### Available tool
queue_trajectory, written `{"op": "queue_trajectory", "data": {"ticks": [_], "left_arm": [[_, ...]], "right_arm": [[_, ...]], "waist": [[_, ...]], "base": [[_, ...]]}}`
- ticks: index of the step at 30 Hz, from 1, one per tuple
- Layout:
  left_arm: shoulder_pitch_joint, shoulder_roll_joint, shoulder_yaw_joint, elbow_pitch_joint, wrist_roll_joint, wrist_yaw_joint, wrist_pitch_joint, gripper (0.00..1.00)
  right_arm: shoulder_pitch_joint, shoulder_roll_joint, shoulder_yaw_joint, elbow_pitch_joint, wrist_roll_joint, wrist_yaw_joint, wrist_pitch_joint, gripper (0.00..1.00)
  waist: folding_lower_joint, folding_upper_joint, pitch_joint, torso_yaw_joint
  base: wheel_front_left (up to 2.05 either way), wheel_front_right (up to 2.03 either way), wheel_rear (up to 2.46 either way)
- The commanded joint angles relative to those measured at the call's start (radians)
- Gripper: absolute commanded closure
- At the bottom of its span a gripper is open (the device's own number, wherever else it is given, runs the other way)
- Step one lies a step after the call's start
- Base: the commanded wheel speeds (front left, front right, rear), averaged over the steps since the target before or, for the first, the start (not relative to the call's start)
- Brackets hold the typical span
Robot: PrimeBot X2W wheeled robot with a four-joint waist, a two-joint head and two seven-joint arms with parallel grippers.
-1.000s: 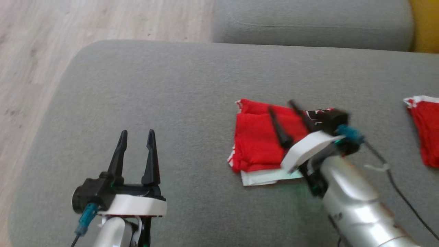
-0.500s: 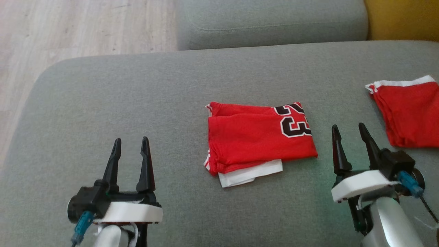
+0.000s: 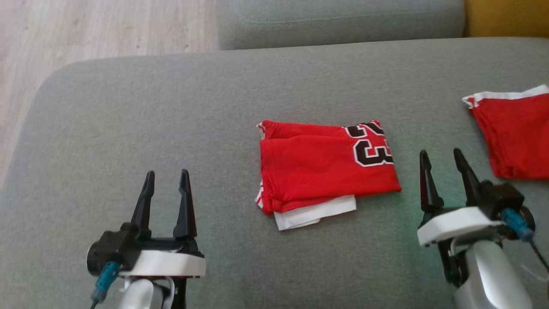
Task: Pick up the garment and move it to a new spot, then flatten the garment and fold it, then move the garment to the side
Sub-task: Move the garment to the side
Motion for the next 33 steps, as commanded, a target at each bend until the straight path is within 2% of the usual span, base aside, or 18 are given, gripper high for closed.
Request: {"op": "queue_trajectory", "data": {"ticks": [1,9,21,22,23,27,33], "left_arm": [[-0.056,0.002,0.022,-0.030,0.004,-0.003,-0.005,0.00],[-0.080,0.002,0.006,-0.024,-0.001,-0.006,-0.005,0.00],[-0.113,0.002,-0.019,-0.019,-0.010,-0.001,-0.005,0.00],[-0.113,0.002,-0.019,-0.019,-0.011,0.000,-0.005,0.00],[-0.112,0.002,-0.018,-0.020,-0.011,0.000,-0.005,0.00],[-0.106,0.002,-0.005,-0.020,-0.004,0.003,-0.005,0.00],[-0.104,0.002,0.014,-0.029,0.004,-0.001,-0.005,0.00]], "right_arm": [[-0.066,-0.002,0.013,-0.012,-0.013,0.003,0.003,0.00],[-0.147,-0.002,-0.002,0.101,0.000,0.003,0.067,0.00],[-0.268,-0.002,0.030,0.404,0.010,0.003,0.216,0.00],[-0.274,-0.002,0.034,0.422,0.006,0.003,0.220,0.61],[-0.281,-0.002,0.037,0.435,-0.002,0.003,0.218,1.00],[-0.307,-0.002,0.044,0.457,-0.038,0.003,0.177,1.00],[-0.336,-0.017,0.016,0.403,-0.191,0.003,0.120,1.00]], "waist": [[0.0000,0.0000,0.015,0.017],[0.0000,0.0000,0.062,0.076],[0.0000,0.0000,0.117,0.158],[0.0000,0.0000,0.117,0.159],[0.0000,0.0000,0.116,0.158],[0.0000,0.0000,0.106,0.136],[0.0000,0.0000,0.088,0.068]], "base": [[0.00,0.00,0.00],[0.00,0.00,0.00],[0.00,0.00,0.00],[0.00,0.00,0.00],[0.00,0.00,0.00],[0.00,0.00,0.00],[0.00,0.00,0.00]]}}
